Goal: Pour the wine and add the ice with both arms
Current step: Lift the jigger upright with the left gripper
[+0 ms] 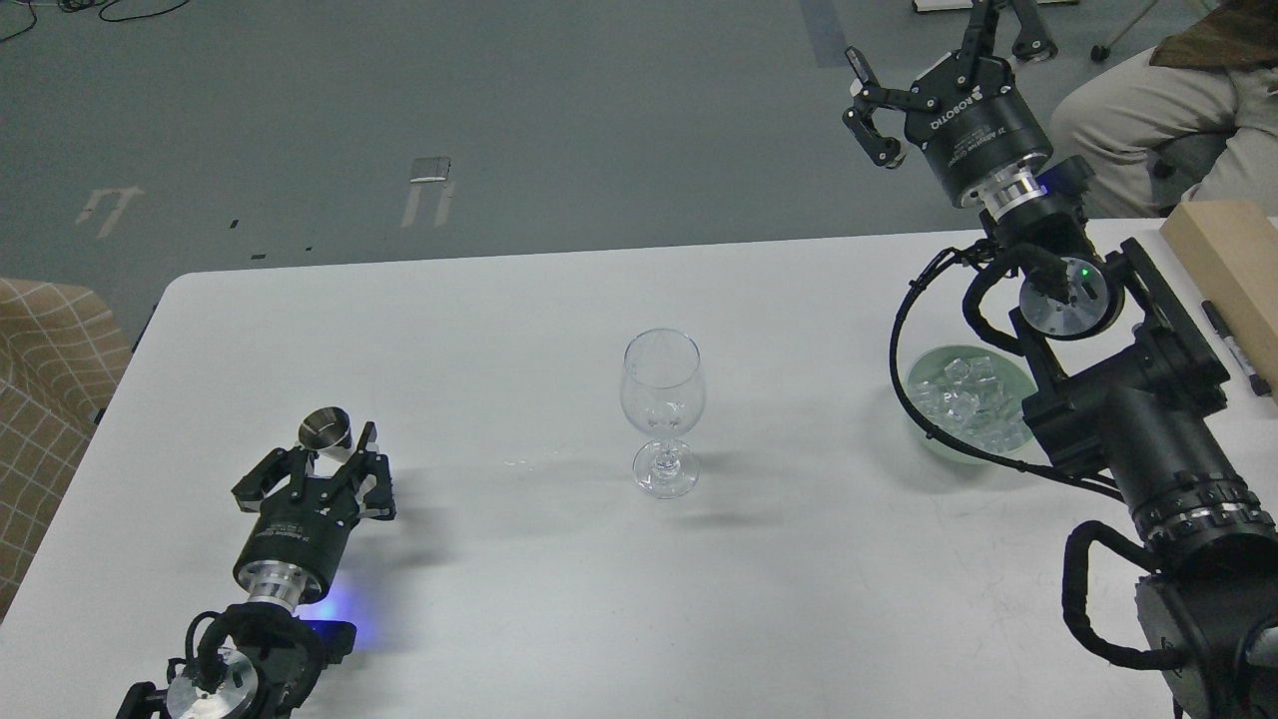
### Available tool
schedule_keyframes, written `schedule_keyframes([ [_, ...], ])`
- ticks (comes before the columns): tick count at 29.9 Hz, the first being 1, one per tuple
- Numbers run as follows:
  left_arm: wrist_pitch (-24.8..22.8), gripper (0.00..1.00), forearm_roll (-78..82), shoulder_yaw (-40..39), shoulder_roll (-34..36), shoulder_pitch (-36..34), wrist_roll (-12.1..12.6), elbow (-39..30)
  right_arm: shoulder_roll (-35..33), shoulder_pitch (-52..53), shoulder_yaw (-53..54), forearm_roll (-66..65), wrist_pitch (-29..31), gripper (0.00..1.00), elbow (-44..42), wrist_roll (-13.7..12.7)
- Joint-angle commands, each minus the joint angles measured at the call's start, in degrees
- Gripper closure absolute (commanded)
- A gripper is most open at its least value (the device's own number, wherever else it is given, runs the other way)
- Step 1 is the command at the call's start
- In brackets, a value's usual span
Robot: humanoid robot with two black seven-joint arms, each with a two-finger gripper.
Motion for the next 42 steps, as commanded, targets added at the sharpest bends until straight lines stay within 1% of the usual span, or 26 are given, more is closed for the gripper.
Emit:
schedule_keyframes([
  [1, 0.0, 0.61, 0.0, 0.0, 0.0, -0.1, 0.0, 0.0, 0.0, 0.1, 0.0, 0.0, 0.0, 0.00, -0.1, 0.0],
  [6, 0.0, 0.63, 0.0, 0.0, 0.0, -0.1, 0.1, -0.1, 0.0, 0.0, 0.0, 0.0, 0.0, 0.00, -0.2, 0.0],
  [10, -0.5, 0.70, 0.0, 0.0, 0.0, -0.2, 0.0, -0.4, 0.0, 0.2, 0.0, 0.0, 0.0, 0.00, -0.2, 0.0],
  [28, -0.8, 0.89, 0.0, 0.1, 0.0, -0.7, -0.3, -0.9, 0.0, 0.2, 0.1, 0.0, 0.0, 0.00, -0.3, 0.0],
  [42, -1.0, 0.89, 0.1, 0.4, 0.0, -1.9, 0.3, -2.5, 0.0, 0.4, 0.0, 0.0, 0.0, 0.00, -0.2, 0.0],
])
